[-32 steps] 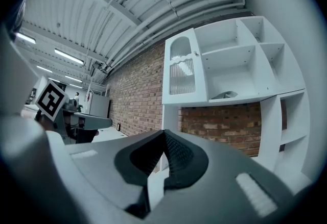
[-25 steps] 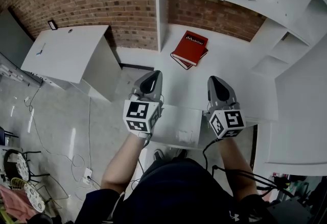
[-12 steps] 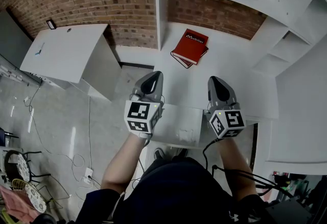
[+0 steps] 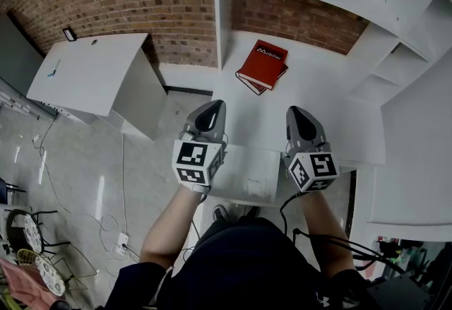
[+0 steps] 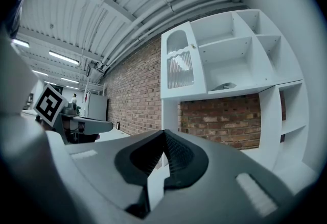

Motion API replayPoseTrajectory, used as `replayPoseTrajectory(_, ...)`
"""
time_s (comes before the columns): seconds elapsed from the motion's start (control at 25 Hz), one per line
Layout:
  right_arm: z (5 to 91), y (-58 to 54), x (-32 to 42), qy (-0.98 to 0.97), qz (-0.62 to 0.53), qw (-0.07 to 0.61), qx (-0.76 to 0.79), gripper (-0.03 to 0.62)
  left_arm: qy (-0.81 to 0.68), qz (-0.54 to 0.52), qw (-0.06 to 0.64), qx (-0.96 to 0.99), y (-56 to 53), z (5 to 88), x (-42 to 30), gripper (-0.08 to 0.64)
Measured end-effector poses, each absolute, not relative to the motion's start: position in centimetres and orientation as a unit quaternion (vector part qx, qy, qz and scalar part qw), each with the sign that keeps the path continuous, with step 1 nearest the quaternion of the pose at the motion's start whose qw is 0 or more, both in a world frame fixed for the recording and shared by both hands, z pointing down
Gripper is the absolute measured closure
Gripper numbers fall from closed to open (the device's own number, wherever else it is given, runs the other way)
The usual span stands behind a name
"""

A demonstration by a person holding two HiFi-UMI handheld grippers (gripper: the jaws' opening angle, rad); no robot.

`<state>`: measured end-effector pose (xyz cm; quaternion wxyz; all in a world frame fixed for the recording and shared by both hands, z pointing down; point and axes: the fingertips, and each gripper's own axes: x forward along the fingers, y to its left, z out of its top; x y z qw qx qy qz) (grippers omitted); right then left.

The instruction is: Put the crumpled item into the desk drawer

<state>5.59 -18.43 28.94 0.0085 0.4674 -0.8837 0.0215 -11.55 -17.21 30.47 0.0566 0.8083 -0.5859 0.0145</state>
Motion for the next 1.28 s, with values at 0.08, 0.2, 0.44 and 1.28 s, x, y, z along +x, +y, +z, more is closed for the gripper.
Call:
replayPoseTrajectory(0.08,29.0,-18.5,5.6,-0.884,0.023,0.009,0.468,0.591,-0.584,0.015,0.058,0.809,-17.3,30.5,-11.4,0.558)
replayPoseTrajectory(0.2,29.1,-18.4,5.5,-0.883,0.023,0.011,0.469,0.591,-0.583,0.017,0.064,0.81,-17.1,30.7,-11.4,0.558)
replayPoseTrajectory(0.44,29.3,-18.3,5.5,-0.884,0.023,0.013,0.467,0.591,-0.581,0.016,0.061,0.811,-17.1,30.9,-11.2,0.558)
replayPoseTrajectory(1.28,30.0,-17.8,5.6,-0.883,0.027,0.02,0.469,0.591,-0.574,0.025,0.065,0.816,-16.7,32.4,-11.0,0.558)
